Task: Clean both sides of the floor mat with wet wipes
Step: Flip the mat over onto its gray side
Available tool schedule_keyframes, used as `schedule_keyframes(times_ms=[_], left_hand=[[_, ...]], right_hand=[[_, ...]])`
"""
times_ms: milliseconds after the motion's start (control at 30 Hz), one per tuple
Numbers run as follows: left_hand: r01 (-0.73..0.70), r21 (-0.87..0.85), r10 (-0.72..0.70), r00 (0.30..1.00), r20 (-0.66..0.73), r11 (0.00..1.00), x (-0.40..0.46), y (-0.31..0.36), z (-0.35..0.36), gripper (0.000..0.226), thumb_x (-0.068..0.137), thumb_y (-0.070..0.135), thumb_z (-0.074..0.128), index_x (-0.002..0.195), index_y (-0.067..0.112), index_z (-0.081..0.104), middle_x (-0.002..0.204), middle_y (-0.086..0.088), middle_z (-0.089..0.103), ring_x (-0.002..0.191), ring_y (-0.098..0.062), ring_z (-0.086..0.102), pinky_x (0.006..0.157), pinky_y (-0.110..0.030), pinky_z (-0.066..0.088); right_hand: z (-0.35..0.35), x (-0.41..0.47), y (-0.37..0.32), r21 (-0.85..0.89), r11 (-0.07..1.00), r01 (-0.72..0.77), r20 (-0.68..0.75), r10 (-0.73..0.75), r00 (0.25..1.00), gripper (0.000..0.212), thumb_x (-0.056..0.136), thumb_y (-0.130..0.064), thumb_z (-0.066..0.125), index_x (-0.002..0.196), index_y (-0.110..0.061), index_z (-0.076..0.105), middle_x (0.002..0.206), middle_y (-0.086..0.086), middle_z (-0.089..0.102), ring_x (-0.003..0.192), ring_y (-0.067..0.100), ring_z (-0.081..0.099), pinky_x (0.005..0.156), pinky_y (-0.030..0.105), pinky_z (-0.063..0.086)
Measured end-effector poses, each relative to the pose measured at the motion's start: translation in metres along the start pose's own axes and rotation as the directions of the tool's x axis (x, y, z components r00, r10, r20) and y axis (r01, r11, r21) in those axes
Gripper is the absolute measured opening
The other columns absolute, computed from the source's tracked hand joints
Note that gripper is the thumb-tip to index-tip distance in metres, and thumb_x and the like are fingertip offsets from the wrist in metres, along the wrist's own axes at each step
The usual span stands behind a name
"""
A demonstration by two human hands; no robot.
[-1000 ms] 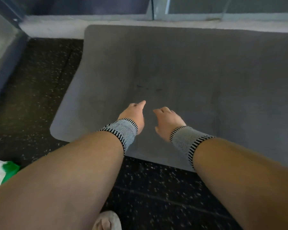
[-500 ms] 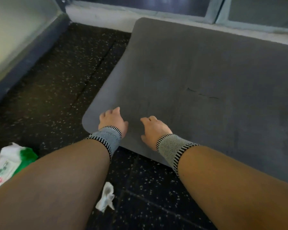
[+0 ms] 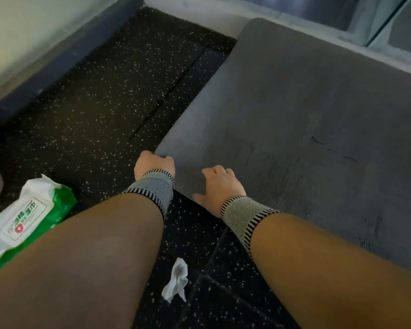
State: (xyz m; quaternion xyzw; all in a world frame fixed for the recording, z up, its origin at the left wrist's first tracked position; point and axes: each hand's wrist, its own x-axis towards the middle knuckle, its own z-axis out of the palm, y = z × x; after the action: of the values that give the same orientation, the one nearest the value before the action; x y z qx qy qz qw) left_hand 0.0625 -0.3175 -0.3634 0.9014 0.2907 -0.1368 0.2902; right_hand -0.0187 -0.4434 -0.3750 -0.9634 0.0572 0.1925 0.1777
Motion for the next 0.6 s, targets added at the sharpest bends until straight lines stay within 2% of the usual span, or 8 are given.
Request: schedule_keyframes(times_ms=[100,167,267,300,400,500,567,600], left_hand=[[0.148,-0.089,-0.137,0.983,0.119,0.985,0.000,-0.003,0.000,0.037,0.093,0.029,0.056,0.120,0.004,0.058,0.085,-0.005,0.051,0.068,-0.020,0.048,0.067,-0.032,0.040],[0.099,-0.109,-0.086,0.990,0.114,0.989,0.000,-0.001,-0.002,0.034,0.095,0.031,0.054,0.120,0.009,0.059,0.087,-0.005,0.054,0.068,-0.019,0.050,0.066,-0.032,0.039],[0.022,0.154,-0.037,0.995,0.094,0.988,0.009,0.009,-0.022,0.031,0.098,0.019,0.048,0.127,0.008,0.056,0.119,-0.011,0.058,0.110,-0.028,0.055,0.087,-0.039,0.043],[0.008,0.268,-0.030,0.997,0.077,0.963,0.014,0.010,-0.033,0.027,0.098,0.013,0.048,0.123,0.007,0.057,0.124,-0.011,0.057,0.114,-0.029,0.053,0.092,-0.040,0.042],[0.043,0.485,-0.062,0.998,0.023,0.873,0.039,0.006,-0.068,0.016,0.095,0.013,0.055,0.108,0.004,0.059,0.110,-0.013,0.058,0.099,-0.030,0.053,0.088,-0.041,0.041],[0.245,0.111,-0.244,0.969,-0.020,0.963,0.048,-0.012,-0.079,0.043,0.100,0.030,0.047,0.133,0.004,0.047,0.134,-0.016,0.051,0.123,-0.031,0.049,0.089,-0.036,0.041],[0.121,-0.060,-0.117,0.990,0.078,0.991,0.048,-0.018,-0.067,0.048,0.099,0.034,0.049,0.137,0.005,0.045,0.139,-0.016,0.049,0.126,-0.031,0.050,0.080,-0.032,0.044],[0.043,0.056,-0.052,0.984,0.168,0.998,0.046,-0.022,-0.060,0.046,0.096,0.032,0.055,0.134,0.006,0.047,0.135,-0.014,0.051,0.125,-0.029,0.051,0.081,-0.030,0.046]], right_hand=[[0.004,-0.008,-0.005,-0.097,0.993,0.070,-0.030,-0.073,0.997,0.077,0.077,-0.058,0.061,0.138,-0.020,0.033,0.130,0.004,0.035,0.118,0.025,0.038,0.097,0.041,0.043],[0.007,-0.014,-0.005,-0.189,0.975,0.118,-0.077,-0.135,0.988,0.083,0.077,-0.053,0.064,0.142,-0.019,0.025,0.131,0.005,0.033,0.117,0.026,0.037,0.096,0.041,0.041],[0.004,-0.019,-0.012,-0.248,0.953,0.173,-0.114,-0.206,0.972,0.084,0.081,-0.040,0.063,0.146,-0.020,0.015,0.135,0.006,0.028,0.119,0.027,0.033,0.098,0.043,0.036],[0.003,-0.017,-0.020,-0.239,0.949,0.206,-0.119,-0.239,0.964,0.082,0.082,-0.037,0.062,0.146,-0.021,0.014,0.137,0.006,0.027,0.120,0.028,0.032,0.099,0.044,0.035],[-0.001,-0.007,-0.055,-0.218,0.925,0.310,-0.105,-0.338,0.935,0.075,0.083,-0.029,0.060,0.146,-0.019,0.019,0.139,0.007,0.027,0.122,0.030,0.031,0.099,0.046,0.034],[0.000,0.007,-0.078,-0.210,0.926,0.314,-0.058,-0.332,0.941,0.077,0.084,-0.028,0.063,0.146,-0.018,0.019,0.138,0.009,0.028,0.121,0.030,0.034,0.097,0.046,0.038],[0.004,0.012,-0.080,-0.196,0.942,0.272,-0.043,-0.285,0.957,0.074,0.086,-0.026,0.060,0.146,-0.020,0.018,0.136,0.010,0.028,0.117,0.029,0.037,0.092,0.043,0.042],[0.007,0.012,-0.079,-0.197,0.944,0.263,-0.033,-0.275,0.961,0.072,0.087,-0.026,0.059,0.146,-0.021,0.017,0.134,0.010,0.029,0.115,0.029,0.039,0.088,0.041,0.045]])
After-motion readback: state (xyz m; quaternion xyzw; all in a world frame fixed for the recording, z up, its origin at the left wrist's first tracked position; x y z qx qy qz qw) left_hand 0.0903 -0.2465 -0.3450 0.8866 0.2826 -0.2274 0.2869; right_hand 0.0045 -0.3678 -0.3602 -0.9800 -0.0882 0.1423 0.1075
